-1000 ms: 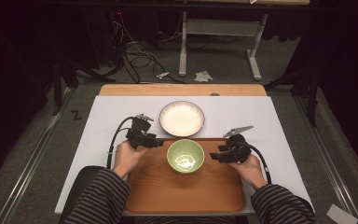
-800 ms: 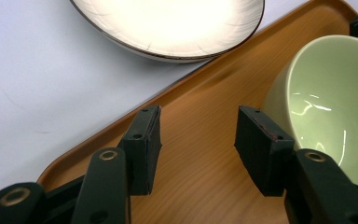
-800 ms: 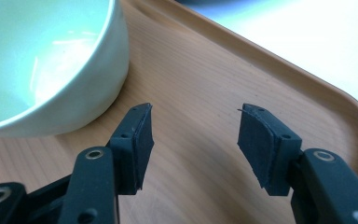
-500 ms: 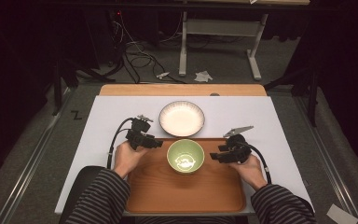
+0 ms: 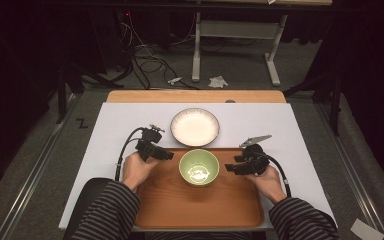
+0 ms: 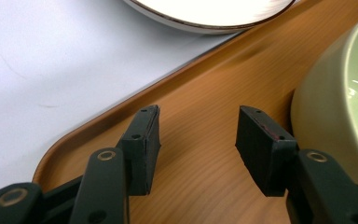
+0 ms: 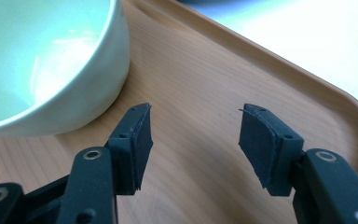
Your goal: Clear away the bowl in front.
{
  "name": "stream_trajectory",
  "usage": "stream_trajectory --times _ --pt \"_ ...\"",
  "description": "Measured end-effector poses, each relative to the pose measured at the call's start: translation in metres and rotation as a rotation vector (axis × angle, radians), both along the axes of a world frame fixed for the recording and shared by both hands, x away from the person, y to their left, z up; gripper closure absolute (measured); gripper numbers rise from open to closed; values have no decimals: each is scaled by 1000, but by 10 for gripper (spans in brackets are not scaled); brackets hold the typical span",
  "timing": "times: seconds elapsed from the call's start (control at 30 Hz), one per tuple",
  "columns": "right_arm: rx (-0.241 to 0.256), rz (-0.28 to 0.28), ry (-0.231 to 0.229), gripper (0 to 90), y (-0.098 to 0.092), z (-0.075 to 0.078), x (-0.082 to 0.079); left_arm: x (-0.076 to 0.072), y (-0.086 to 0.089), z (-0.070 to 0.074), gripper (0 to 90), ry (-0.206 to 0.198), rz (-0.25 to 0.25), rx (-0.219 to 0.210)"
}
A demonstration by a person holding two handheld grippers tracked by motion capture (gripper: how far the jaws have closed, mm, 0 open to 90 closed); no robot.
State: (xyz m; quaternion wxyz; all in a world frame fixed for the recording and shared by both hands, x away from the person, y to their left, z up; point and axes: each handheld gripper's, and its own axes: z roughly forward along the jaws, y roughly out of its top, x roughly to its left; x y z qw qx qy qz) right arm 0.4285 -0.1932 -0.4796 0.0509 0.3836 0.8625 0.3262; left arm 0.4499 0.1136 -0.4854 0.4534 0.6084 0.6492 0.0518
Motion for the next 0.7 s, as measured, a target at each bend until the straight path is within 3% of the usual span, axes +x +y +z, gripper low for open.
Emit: stream_trajectory --times 0.23,0.6,0.7 --pt "-3 3 1 451 1 0 0 -1 -3 -5 494 -4 -12 55" --pt "0 5 -3 450 -1 0 1 0 -2 -5 486 13 -14 58" --pt "1 5 -9 451 -1 0 1 1 0 -5 482 -1 -8 86"
